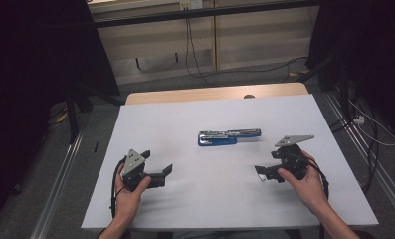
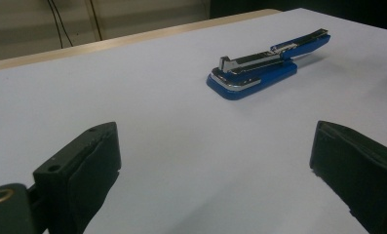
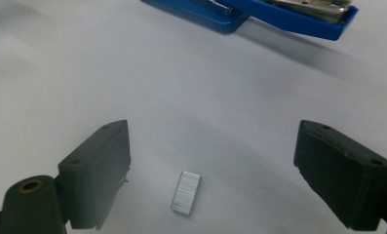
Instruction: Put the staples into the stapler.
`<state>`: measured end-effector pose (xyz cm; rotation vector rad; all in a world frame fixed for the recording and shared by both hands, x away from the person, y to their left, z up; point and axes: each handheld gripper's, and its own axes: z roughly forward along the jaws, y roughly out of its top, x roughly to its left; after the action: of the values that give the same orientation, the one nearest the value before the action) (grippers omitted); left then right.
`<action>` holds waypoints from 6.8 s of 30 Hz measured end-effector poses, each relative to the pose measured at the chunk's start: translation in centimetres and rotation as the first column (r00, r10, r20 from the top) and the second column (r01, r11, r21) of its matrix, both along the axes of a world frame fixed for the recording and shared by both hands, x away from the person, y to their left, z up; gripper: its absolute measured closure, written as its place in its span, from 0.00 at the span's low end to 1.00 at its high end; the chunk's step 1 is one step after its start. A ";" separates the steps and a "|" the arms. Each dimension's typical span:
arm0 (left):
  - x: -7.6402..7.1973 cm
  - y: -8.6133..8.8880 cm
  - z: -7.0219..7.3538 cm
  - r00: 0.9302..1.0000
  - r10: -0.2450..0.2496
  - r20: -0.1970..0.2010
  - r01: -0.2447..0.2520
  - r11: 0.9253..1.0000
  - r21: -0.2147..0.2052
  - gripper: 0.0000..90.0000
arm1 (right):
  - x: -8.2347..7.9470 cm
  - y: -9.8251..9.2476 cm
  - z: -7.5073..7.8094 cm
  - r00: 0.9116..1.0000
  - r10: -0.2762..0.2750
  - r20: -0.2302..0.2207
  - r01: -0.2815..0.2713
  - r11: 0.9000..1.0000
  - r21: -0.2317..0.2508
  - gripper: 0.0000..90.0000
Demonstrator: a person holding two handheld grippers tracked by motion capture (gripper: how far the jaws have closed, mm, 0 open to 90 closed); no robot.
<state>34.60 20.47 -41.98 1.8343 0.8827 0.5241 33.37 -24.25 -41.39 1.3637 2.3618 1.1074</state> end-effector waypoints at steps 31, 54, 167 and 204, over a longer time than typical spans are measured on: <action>0.1 0.0 -0.2 1.000 -0.005 -0.013 0.006 1.000 0.017 0.05 | 0.2 1.4 -0.2 0.984 0.049 -0.169 -0.082 0.978 -0.192 0.60; 0.2 -0.1 -0.3 1.000 -0.019 -0.024 0.019 1.000 0.020 0.05 | 0.3 2.0 -0.9 0.970 0.077 -0.232 -0.123 0.973 -0.193 0.76; 0.4 0.2 -0.1 1.000 -0.007 -0.015 0.007 1.000 0.009 0.06 | 5.2 3.1 3.0 0.975 0.214 0.068 -0.208 0.974 -0.086 0.88; 0.5 0.3 -0.1 1.000 -0.010 -0.017 0.010 1.000 0.016 0.06 | 9.1 6.5 2.4 0.967 0.236 0.095 -0.228 0.970 -0.087 0.88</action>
<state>35.09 20.76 -42.11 1.8594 0.8829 0.5110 42.51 -17.71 -38.96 0.9985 2.5056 1.1050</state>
